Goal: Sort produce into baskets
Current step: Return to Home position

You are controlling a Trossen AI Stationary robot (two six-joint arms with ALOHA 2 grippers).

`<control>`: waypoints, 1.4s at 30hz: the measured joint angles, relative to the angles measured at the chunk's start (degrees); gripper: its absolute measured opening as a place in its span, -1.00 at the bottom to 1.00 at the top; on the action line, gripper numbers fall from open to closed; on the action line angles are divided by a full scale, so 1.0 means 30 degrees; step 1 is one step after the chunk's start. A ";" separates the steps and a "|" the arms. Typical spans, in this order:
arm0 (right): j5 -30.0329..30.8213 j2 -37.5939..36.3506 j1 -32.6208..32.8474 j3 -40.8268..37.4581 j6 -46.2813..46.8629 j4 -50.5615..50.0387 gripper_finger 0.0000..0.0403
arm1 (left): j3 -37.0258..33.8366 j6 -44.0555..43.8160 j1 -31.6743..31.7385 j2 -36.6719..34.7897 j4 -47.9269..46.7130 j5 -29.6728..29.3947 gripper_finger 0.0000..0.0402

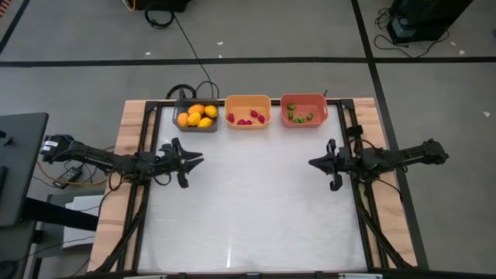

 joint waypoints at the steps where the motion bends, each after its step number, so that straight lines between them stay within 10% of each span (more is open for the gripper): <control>1: 0.0014 0.0000 0.0000 -0.0181 0.0000 0.0180 -0.99 | 0.0000 -0.0004 0.0005 0.0000 0.0073 0.0133 -0.51; 9: 0.0336 0.0022 0.0015 -0.0840 -0.0140 0.0786 -0.99 | 0.0000 0.0024 0.0005 0.0000 -0.0051 0.0430 -0.96; 26: -0.0154 0.0015 0.0007 -0.0826 -0.0990 0.2073 -0.86 | -0.0007 0.0697 -0.0444 -0.1388 0.0576 0.1445 -0.97; 42: 0.1977 0.0022 0.0000 -0.0811 -0.2725 0.2525 -0.74 | -0.0015 0.0165 -0.0672 -0.8167 -0.8450 0.2582 -0.96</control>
